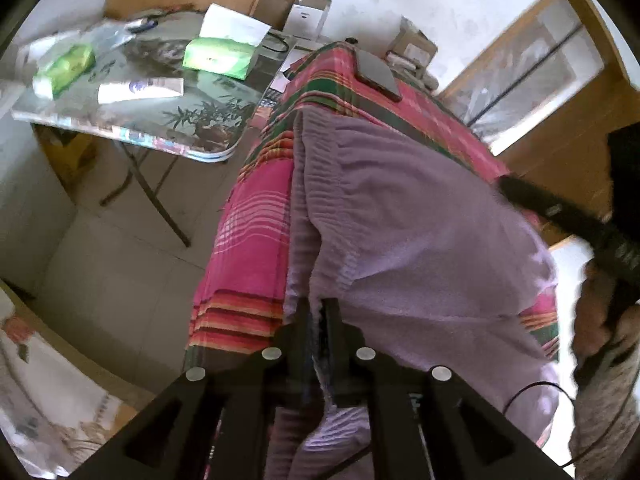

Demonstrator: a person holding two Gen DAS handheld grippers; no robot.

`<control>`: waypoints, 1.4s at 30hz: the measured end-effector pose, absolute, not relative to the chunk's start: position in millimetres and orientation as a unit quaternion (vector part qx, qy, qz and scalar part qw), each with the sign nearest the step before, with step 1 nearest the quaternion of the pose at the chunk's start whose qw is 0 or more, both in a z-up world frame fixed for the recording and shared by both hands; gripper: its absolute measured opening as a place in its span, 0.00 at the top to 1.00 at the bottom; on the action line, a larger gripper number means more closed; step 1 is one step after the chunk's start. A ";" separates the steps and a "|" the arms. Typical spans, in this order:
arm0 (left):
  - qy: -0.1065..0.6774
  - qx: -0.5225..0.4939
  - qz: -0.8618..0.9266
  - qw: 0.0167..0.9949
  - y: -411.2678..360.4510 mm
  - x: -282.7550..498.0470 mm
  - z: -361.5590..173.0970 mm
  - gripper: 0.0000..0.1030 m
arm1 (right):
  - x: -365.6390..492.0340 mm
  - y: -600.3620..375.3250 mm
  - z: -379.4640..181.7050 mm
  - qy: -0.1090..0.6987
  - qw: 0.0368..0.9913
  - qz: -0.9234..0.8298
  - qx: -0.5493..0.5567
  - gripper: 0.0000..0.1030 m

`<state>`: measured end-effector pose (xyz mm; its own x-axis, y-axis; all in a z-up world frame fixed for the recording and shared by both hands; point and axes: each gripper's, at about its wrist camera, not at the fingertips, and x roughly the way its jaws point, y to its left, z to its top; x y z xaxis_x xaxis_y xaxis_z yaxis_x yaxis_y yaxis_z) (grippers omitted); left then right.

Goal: Fold clothes

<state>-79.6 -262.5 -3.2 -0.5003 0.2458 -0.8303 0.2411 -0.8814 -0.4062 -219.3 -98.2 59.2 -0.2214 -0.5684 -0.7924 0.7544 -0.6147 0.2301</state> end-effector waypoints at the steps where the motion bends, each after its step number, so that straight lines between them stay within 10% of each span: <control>1: -0.240 -0.502 0.831 -0.004 -262.3 -80.2 -1.7 0.89 | -221.4 -82.9 68.8 0.101 0.418 -0.785 0.447 0.50; 26: -0.118 -0.507 0.852 -0.048 -266.9 -35.0 91.1 0.77 | -186.8 106.5 211.5 0.155 0.349 -0.864 0.327 0.50; 42: 0.013 -0.522 0.852 -0.031 -212.2 -182.1 54.2 0.77 | -266.8 39.1 75.7 0.219 0.362 -0.814 0.399 0.50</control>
<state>-182.1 -212.2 54.2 -0.4523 -0.0673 -0.8893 0.0395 -0.9977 0.0554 -266.8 39.1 75.7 -0.4203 -0.4143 -0.8073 0.7638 -0.6419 -0.0683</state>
